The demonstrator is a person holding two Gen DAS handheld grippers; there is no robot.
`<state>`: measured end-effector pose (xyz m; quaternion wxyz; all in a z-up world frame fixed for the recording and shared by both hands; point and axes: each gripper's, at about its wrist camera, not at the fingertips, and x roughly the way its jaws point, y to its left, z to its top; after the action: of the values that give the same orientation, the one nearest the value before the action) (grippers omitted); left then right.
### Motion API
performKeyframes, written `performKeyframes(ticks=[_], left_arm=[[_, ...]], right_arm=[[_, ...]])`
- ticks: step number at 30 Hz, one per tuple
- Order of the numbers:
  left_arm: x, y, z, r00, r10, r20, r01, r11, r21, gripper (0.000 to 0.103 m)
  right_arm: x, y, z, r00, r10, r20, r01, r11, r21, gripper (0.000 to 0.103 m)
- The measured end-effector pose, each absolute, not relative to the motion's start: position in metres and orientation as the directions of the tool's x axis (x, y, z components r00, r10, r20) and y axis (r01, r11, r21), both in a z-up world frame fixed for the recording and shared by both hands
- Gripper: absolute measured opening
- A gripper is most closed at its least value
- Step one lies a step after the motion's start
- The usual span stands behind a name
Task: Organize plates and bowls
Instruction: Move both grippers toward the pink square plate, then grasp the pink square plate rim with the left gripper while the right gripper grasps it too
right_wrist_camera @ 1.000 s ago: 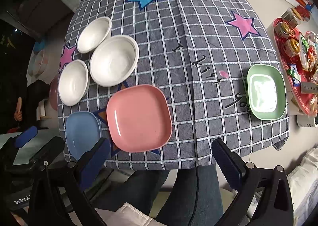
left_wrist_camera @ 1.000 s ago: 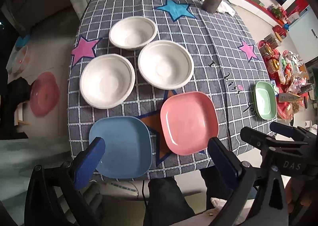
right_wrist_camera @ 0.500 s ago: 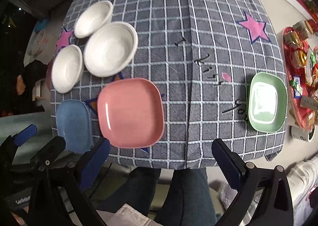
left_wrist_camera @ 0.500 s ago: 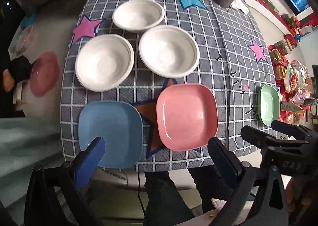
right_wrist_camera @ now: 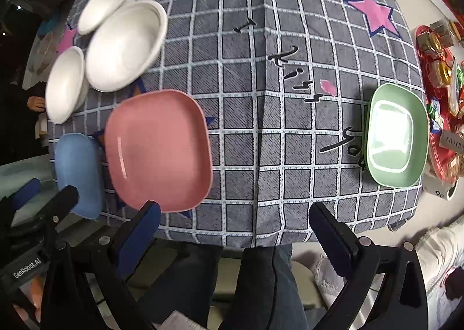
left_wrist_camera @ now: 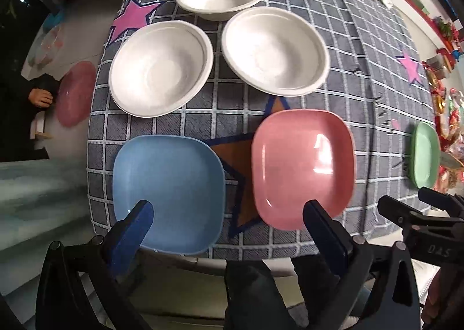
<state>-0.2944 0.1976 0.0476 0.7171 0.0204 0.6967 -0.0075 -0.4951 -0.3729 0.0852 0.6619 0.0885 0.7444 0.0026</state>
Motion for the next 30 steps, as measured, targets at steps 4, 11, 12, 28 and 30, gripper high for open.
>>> performKeyframes(ticks=[4,11,12,28,30], left_arm=[[-0.292,0.2,0.034,0.0,0.04,-0.999,0.024,0.999,0.04,0.103],[-0.295,0.194,0.013,-0.028,0.081,-0.996,0.037,0.996,0.08,0.103],[-0.295,0.192,0.01,-0.033,0.082,-0.996,0.042,0.996,0.081,0.103],[-0.297,0.097,-0.041,-0.07,0.097,-0.993,0.204,0.976,0.081,0.103],[-0.299,0.091,-0.047,-0.068,0.112,-0.991,0.196,0.976,0.097,0.103]], right_arm=[[-0.483,-0.366,0.057,-0.12,0.088,-0.989,0.084,0.993,0.078,0.103],[-0.461,-0.345,0.0,-0.162,0.02,-0.987,0.005,1.0,0.02,0.103],[-0.462,-0.342,-0.008,-0.176,-0.006,-0.984,-0.027,1.0,-0.002,0.103],[-0.513,-0.434,-0.009,-0.185,0.074,-0.98,0.136,0.989,0.049,0.103],[-0.503,-0.435,-0.003,-0.157,0.109,-0.981,0.11,0.99,0.093,0.103]])
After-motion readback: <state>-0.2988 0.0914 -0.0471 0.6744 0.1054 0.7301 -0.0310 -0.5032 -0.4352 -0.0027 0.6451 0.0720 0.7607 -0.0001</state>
